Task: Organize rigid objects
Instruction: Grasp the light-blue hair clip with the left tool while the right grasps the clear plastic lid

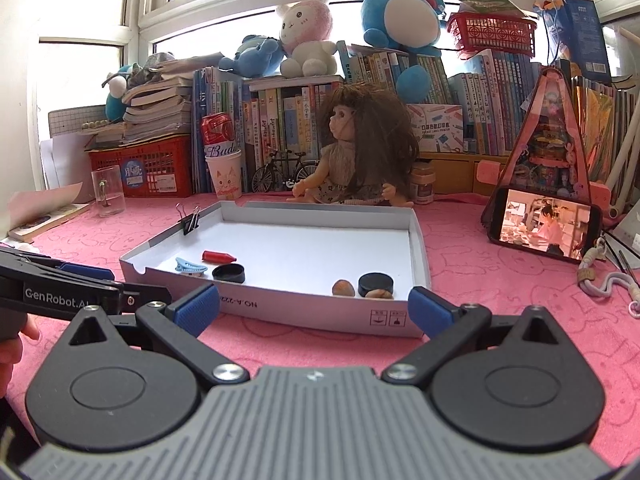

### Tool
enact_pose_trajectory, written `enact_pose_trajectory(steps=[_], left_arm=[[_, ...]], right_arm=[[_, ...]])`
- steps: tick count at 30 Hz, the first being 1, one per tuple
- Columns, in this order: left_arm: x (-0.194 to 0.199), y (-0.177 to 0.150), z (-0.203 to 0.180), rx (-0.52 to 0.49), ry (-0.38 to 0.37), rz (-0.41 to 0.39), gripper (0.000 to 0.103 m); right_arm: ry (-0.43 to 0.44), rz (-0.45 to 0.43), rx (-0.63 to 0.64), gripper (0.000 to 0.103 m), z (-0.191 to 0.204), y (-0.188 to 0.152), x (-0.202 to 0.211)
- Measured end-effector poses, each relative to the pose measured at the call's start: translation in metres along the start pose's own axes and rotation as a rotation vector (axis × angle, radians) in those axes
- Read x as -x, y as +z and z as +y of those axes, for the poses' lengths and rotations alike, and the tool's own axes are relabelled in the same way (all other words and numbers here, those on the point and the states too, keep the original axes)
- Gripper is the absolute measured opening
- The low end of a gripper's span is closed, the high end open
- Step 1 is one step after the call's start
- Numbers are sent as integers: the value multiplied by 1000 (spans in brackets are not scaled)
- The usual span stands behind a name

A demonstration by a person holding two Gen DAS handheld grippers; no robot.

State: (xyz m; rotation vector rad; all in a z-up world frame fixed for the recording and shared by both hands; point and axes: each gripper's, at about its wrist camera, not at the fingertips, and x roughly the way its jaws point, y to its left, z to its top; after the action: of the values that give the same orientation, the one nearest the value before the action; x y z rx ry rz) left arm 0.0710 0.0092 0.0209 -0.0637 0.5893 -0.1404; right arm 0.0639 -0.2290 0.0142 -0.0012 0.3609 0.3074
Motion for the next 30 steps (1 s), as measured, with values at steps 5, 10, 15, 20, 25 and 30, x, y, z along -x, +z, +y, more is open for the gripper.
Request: enact_pose_trajectory(steps=[5,10,15,20,25,30], left_arm=[[10,-10,4,-4,13,-6,84],[21,-23,6,-18,19,-4,84],[31,-33,5,-25,16,-10,84],[41,-39,2,-32,0,-29,79],[50,-40,6,-9,-17,-38,73],[55,-39,14,-6,-7,-37,57]], right_arm=[[17,10,1,103,3,-9,6],[26,35,20,103,6,-21,13],[43,65,9,103,7,-30,17],[68,75,14,103,15,-34,18],[96,80,25,103,23,-36,19],[93,113,50,87,29,-39,16]])
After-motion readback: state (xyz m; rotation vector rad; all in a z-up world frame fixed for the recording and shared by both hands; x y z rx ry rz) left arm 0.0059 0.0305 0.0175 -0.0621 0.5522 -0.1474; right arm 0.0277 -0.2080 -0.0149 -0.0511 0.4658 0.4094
